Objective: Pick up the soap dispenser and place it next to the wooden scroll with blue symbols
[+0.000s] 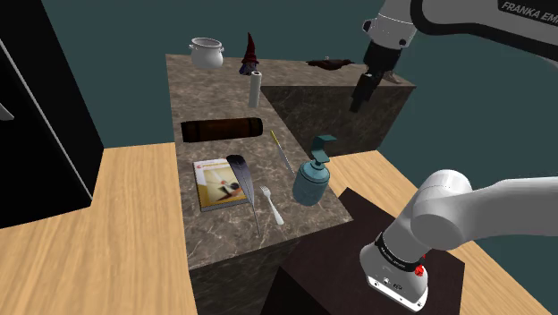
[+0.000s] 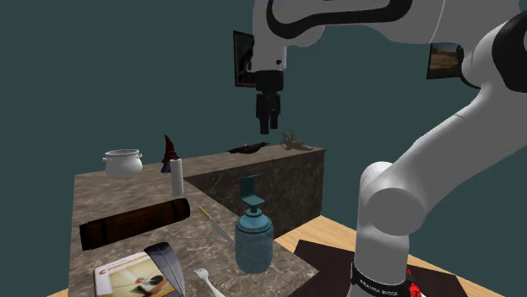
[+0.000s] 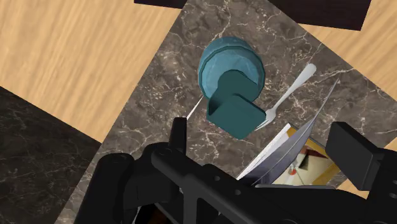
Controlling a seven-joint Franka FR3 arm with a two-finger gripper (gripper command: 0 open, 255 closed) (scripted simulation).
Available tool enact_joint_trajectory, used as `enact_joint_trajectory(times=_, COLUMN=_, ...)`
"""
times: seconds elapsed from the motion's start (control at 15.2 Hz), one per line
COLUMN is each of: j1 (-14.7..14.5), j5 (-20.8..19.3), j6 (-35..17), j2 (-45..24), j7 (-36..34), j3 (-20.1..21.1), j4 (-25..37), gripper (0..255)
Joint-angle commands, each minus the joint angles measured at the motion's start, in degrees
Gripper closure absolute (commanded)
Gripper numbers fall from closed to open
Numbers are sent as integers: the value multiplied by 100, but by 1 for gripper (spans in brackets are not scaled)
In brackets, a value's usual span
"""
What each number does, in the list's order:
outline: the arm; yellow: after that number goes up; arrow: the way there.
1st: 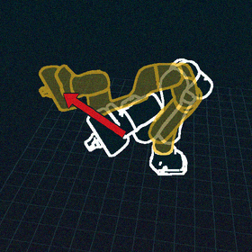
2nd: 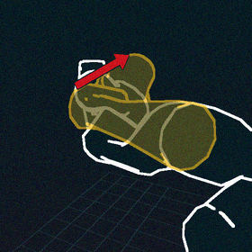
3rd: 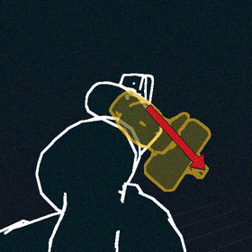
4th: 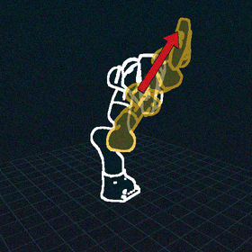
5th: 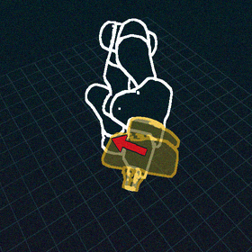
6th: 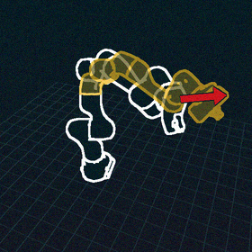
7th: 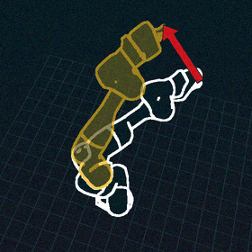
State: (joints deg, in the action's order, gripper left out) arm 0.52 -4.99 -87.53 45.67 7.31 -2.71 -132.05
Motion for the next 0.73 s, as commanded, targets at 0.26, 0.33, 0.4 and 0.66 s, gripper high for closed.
enact_joint_trajectory(times=0.26, j1=235, j5=142, j6=-1013, j2=677, j7=-880, j3=251, j4=-1253, gripper=0)
enact_joint_trajectory(times=0.33, j1=291, j5=183, j6=-1271, j2=822, j7=-1102, j3=327, j4=-1546, gripper=0)
enact_joint_trajectory(times=0.4, j1=343, j5=227, j6=-1533, j2=955, j7=-1326, j3=409, j4=-1832, gripper=0)
enact_joint_trajectory(times=0.66, j1=522, j5=435, j6=-2634, j2=1339, j7=-2251, j3=813, j4=-2889, gripper=0)
